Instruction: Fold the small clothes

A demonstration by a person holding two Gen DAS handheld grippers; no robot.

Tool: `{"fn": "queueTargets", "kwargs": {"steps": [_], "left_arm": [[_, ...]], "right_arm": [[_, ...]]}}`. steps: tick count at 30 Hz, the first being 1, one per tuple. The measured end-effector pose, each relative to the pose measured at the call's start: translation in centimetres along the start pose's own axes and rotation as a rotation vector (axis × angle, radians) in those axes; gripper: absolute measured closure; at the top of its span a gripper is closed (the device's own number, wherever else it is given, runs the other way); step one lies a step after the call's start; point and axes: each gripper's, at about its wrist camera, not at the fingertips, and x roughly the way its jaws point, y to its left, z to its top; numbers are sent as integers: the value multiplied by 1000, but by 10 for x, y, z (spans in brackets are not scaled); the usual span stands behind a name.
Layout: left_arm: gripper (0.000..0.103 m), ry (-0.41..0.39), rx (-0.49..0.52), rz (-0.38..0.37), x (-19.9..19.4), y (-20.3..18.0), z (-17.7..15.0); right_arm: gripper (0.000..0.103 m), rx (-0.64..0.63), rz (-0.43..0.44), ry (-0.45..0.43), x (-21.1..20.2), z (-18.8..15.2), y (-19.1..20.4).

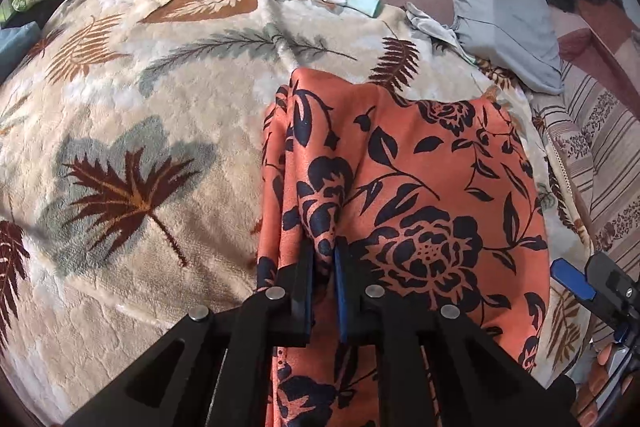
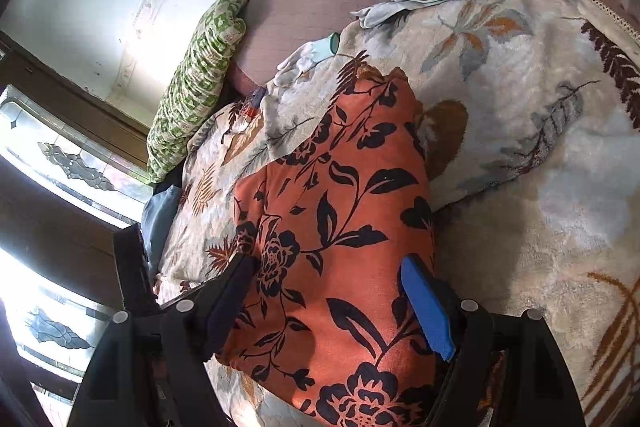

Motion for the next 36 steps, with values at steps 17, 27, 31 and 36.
{"fn": "queueTargets", "kwargs": {"steps": [17, 27, 31, 36], "left_arm": [[73, -53, 40, 104, -17, 17, -3], [76, -100, 146, -88, -54, -28, -6], [88, 49, 151, 77, 1, -23, -22], [88, 7, 206, 116, -5, -28, -28]], "right_arm": [[16, 24, 33, 70, 29, 1, -14], [14, 18, 34, 44, 27, -5, -13], [14, 31, 42, 45, 26, -5, -13], [14, 49, 105, 36, 6, 9, -7]]}}
